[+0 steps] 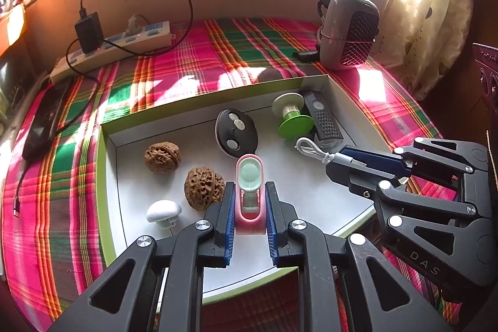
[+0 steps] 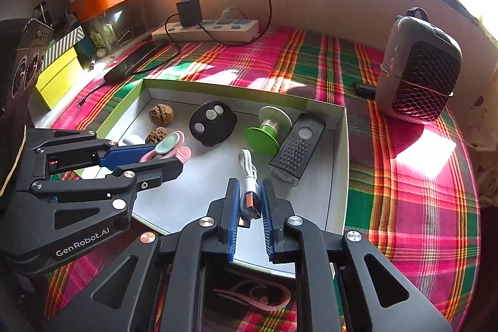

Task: Organize objects
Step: 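Lower and open the left gripper to release the clip while the right releases the cable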

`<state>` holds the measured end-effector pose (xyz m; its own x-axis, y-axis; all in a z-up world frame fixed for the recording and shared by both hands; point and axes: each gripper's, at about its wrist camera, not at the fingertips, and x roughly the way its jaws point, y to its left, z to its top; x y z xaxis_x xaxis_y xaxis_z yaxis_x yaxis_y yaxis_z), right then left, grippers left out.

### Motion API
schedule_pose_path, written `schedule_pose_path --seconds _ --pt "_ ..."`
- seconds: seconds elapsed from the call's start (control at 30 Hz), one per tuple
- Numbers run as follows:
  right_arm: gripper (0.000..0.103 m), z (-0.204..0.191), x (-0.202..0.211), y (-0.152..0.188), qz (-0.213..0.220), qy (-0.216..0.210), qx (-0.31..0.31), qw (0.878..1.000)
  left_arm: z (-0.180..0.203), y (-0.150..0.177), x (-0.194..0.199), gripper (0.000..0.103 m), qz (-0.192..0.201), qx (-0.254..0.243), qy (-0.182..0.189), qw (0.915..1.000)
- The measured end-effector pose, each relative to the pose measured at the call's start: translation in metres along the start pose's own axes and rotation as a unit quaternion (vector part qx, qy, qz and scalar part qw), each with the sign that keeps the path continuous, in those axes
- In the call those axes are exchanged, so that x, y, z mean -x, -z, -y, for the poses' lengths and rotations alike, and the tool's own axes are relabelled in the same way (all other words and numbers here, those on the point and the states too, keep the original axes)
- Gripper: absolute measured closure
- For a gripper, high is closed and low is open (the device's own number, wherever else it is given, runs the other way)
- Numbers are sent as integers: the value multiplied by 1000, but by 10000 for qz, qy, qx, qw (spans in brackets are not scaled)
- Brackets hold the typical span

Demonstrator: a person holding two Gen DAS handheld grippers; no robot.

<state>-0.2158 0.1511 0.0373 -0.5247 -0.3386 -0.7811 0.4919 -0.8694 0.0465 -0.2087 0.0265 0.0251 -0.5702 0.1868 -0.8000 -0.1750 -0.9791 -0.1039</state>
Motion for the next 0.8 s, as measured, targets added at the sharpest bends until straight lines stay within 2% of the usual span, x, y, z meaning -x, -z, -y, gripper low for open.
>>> schedule_pose_path --seconds 0.8 --pt "88 11 -24 -1 -229 -106 -63 9997 1 -4 -20 87 -175 -42 -96 9998"
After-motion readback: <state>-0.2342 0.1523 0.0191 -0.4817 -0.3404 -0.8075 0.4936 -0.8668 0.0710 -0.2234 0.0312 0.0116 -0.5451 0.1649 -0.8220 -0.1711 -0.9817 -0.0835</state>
